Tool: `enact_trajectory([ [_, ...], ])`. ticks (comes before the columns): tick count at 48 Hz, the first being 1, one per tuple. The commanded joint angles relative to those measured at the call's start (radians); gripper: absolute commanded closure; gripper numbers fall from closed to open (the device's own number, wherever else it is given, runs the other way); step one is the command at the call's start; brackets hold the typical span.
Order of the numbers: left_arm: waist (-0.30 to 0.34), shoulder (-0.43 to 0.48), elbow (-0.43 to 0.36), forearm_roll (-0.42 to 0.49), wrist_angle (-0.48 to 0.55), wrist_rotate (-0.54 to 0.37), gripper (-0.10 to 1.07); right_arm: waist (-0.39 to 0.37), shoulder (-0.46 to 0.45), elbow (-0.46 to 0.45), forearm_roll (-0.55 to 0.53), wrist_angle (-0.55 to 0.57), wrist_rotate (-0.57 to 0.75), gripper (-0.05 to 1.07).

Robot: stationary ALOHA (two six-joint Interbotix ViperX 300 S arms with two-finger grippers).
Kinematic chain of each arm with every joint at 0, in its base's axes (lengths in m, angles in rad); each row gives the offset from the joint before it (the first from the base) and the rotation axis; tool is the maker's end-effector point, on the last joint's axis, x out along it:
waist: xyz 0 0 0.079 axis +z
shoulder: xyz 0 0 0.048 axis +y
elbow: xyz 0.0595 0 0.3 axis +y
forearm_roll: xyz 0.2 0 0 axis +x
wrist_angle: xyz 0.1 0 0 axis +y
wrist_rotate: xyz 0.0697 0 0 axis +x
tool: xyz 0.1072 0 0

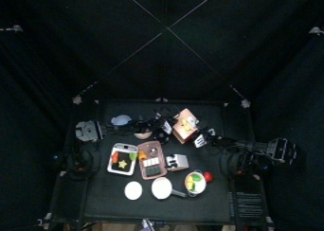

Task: Close drawer

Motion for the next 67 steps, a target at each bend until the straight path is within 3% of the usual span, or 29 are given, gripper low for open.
enact_trajectory([
  [1,-0.003,-0.011,-0.015,-0.003,0.003,0.002,0.43,-0.003,-0.002,-0.032,-0.006,-0.008,0.000,0.41],
  [15,-0.003,-0.028,-0.017,0.008,-0.017,0.003,0.43,0.005,0.006,-0.037,-0.003,-0.006,-0.003,0.35],
  [30,-0.018,-0.048,0.002,0.051,-0.163,0.006,0.43,0.018,-0.038,-0.029,0.011,0.002,0.000,0.15],
  [38,-0.020,-0.077,0.025,0.087,-0.213,0.005,0.43,0.021,-0.061,-0.014,0.029,0.003,0.000,0.14],
  [52,-0.057,-0.184,0.158,0.087,-0.314,0.005,0.43,0.086,-0.117,0.011,0.054,0.003,0.000,0.14],
  [67,-0.167,-0.328,0.330,0.115,-0.345,0.006,0.43,0.195,-0.141,0.018,0.060,0.014,-0.002,0.14],
])
